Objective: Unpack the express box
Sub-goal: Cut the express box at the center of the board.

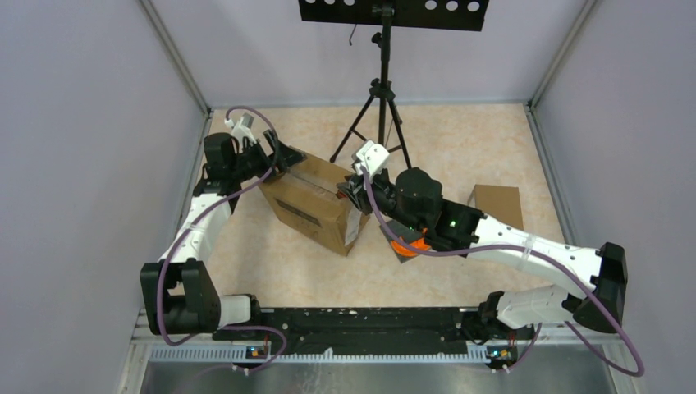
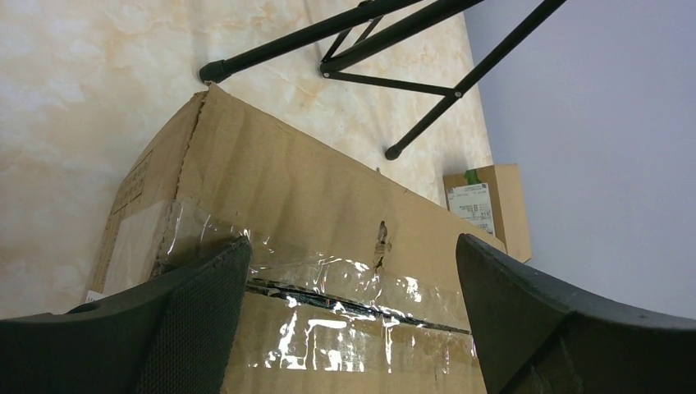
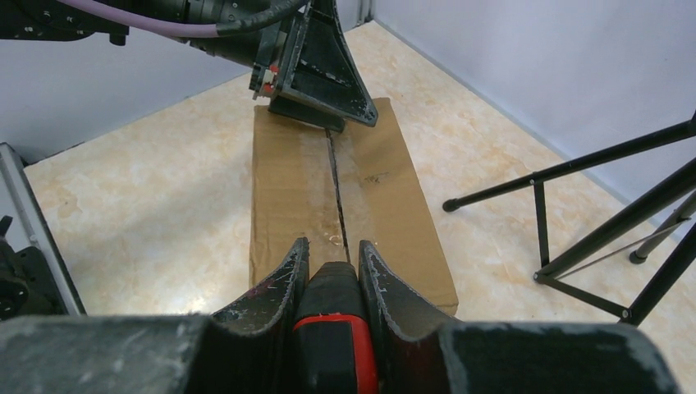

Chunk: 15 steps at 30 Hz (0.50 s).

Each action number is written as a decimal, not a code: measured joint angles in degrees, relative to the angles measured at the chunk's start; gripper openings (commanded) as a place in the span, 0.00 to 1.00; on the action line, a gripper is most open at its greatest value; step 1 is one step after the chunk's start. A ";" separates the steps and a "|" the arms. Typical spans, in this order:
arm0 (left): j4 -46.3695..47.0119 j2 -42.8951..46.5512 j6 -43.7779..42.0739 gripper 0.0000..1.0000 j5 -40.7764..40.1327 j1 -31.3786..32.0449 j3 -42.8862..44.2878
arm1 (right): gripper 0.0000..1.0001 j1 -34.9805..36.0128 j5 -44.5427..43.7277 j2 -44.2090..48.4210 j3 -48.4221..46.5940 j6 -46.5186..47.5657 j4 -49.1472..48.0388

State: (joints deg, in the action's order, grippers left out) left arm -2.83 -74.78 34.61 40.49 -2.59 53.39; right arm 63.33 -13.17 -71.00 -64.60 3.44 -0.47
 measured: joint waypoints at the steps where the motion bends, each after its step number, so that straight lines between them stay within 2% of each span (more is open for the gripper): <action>1: -0.11 0.00 -0.20 0.98 0.24 0.00 0.09 | 0.00 0.04 0.09 0.00 0.00 0.13 -0.26; 15: -5.16 0.00 -1.75 0.98 1.70 2.69 2.89 | 0.00 -0.81 1.16 -1.51 0.22 2.58 -3.02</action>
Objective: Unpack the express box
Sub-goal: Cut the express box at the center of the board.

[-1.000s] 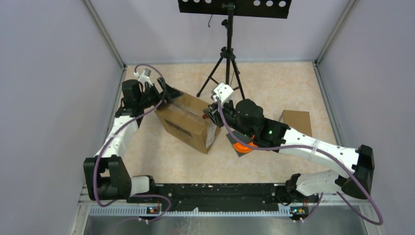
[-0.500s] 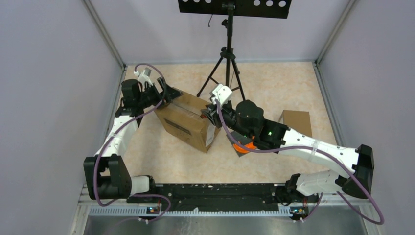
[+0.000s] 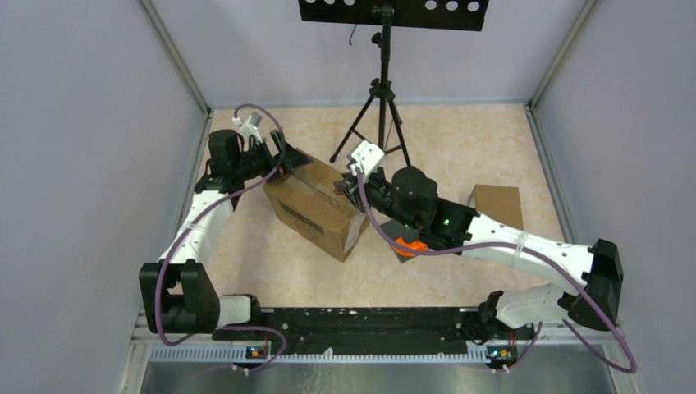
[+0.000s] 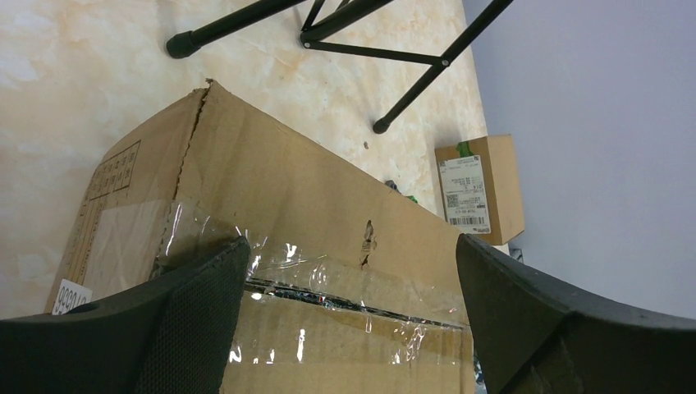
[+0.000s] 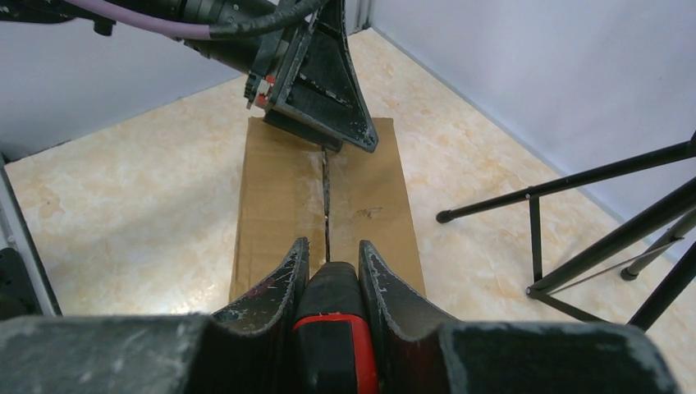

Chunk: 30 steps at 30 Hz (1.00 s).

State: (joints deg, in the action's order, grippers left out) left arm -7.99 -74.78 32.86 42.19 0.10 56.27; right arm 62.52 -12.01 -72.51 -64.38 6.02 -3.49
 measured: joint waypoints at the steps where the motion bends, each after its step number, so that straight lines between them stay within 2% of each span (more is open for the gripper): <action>1: -0.20 0.00 -0.07 0.98 -0.04 0.00 0.07 | 0.00 -0.20 0.26 -0.28 0.17 -0.02 -0.39; 30: -0.83 -0.52 -0.24 0.98 -1.03 0.11 0.42 | 0.00 -0.57 1.36 -1.29 2.89 -1.01 -1.81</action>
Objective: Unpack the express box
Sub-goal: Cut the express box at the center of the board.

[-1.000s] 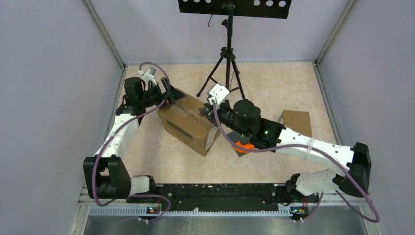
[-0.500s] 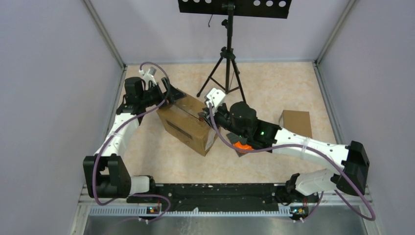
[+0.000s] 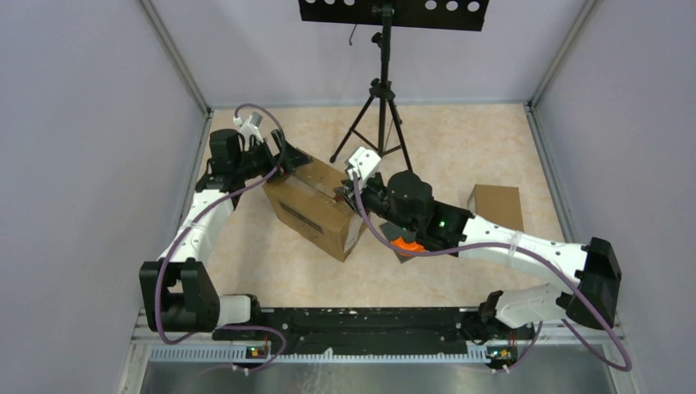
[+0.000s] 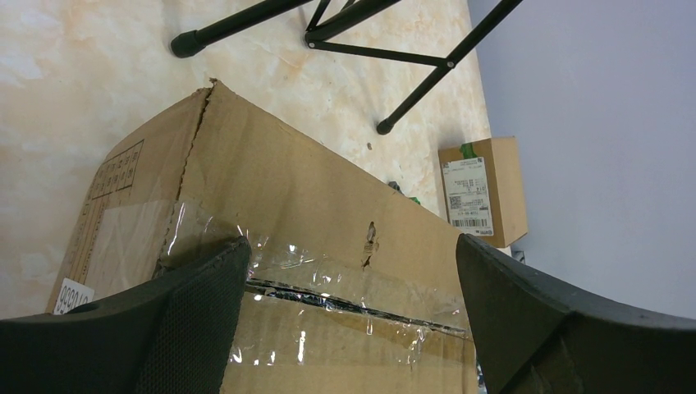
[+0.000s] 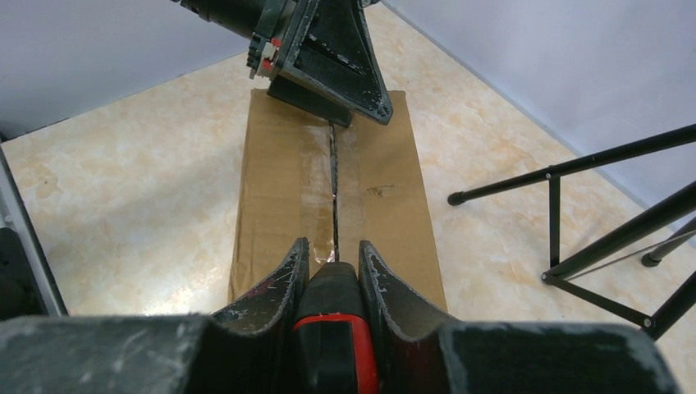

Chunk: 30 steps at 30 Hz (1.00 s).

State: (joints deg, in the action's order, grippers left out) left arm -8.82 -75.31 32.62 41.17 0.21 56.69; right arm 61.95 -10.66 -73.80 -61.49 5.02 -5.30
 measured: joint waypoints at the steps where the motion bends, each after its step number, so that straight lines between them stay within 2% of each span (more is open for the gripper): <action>1: 0.00 0.00 0.00 0.98 -0.02 0.02 0.00 | 0.00 0.00 -0.15 0.17 0.00 0.00 0.26; 30: -0.55 -0.50 2.45 0.98 -3.72 0.68 0.20 | 0.00 0.00 -0.83 5.55 1.51 -1.14 7.34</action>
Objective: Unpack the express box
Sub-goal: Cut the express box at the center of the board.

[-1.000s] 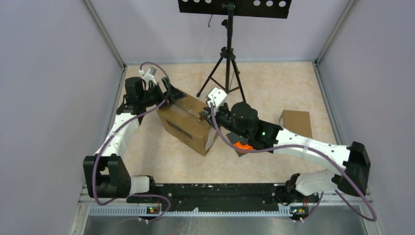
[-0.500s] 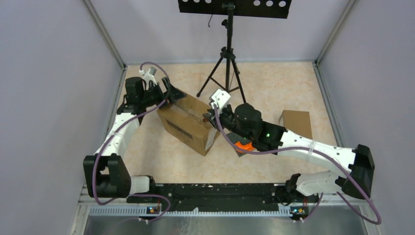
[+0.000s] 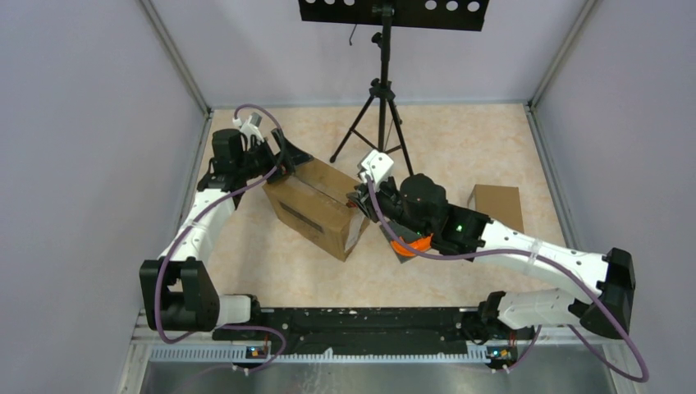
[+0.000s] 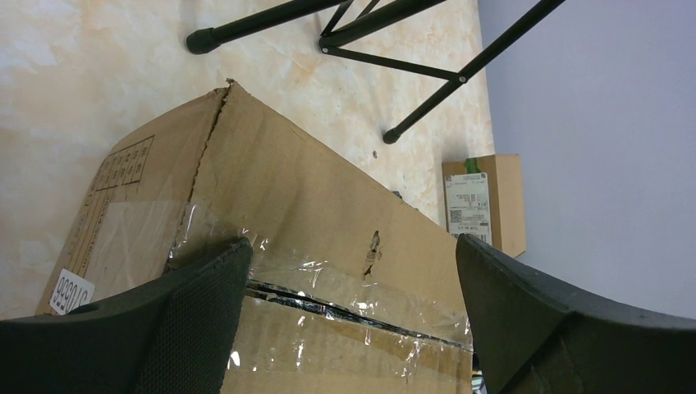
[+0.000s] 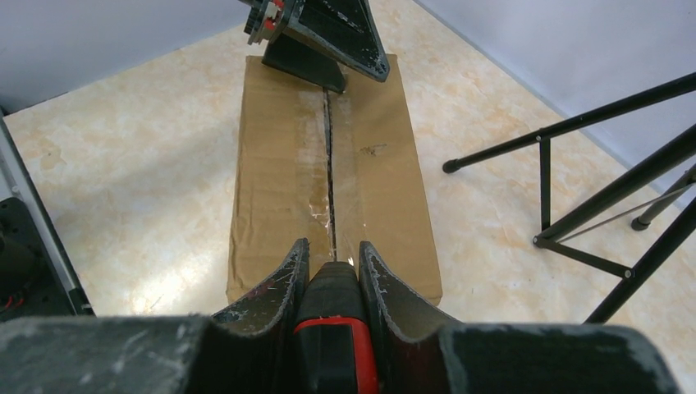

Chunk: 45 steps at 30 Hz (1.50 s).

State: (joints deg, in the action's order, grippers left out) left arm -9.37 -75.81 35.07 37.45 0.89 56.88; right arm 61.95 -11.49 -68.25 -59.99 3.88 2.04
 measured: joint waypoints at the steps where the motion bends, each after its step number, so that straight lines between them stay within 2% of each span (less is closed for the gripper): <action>1: 0.00 0.00 0.22 0.98 -0.13 0.04 0.00 | 0.00 0.00 -0.02 0.28 0.00 -0.02 0.42; 45: 0.13 0.17 2.54 0.98 -2.47 0.79 -0.59 | 0.00 -1.29 0.63 4.22 -1.84 -3.91 9.68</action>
State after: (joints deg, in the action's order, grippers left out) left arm -9.23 -75.64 37.60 34.98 1.67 56.29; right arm 60.66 -10.85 -64.03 -61.82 -0.03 11.73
